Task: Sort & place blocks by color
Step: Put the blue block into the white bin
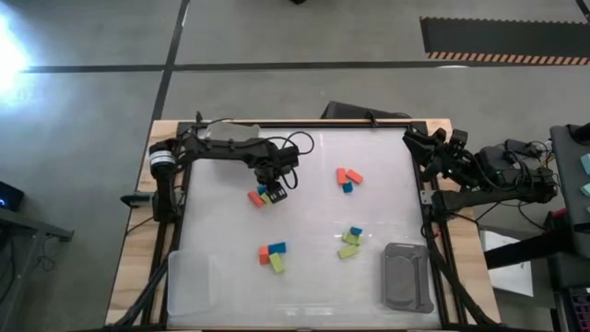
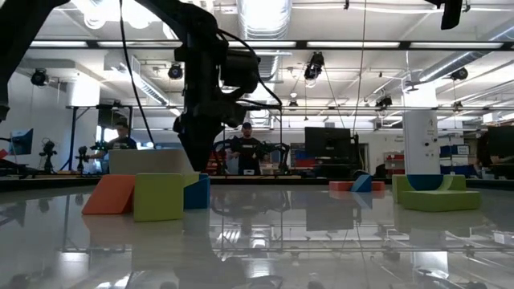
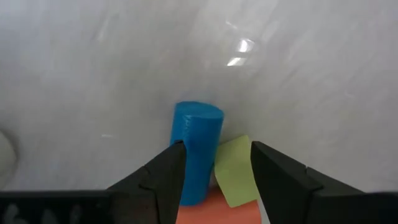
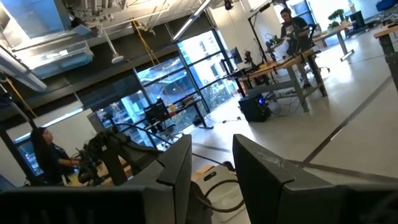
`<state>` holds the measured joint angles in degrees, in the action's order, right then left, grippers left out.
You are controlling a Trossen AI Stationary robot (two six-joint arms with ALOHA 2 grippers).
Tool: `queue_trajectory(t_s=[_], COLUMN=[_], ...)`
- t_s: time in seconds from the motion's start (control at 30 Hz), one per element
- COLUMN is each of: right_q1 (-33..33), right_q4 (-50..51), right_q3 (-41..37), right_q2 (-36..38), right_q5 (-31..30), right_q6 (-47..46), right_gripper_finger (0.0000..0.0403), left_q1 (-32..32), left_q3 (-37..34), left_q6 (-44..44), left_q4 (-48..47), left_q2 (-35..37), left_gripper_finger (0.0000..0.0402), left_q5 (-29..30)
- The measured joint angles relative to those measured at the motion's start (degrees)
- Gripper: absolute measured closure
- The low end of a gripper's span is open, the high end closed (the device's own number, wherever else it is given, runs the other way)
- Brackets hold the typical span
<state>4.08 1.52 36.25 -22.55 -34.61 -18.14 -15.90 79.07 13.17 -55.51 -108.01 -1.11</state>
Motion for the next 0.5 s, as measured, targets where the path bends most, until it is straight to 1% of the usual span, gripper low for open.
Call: queue_trajectory(t_s=[0.2, 0.5], right_q1=[0.0, 0.0], right_q4=[0.0, 0.0], right_q3=[0.0, 0.0], right_q2=[0.0, 0.0], right_q5=[0.0, 0.0], right_q6=[0.0, -0.8], right_gripper_finger=[0.0296, 0.0296], left_q1=[-0.1, -0.2], left_q3=[0.0, -0.1], left_q6=[-0.2, -0.6], left_q4=[0.3, 1.2], left_q2=[0.0, -0.6], left_gripper_finger=[0.0235, 0.0235], left_q5=[3.0, 3.0])
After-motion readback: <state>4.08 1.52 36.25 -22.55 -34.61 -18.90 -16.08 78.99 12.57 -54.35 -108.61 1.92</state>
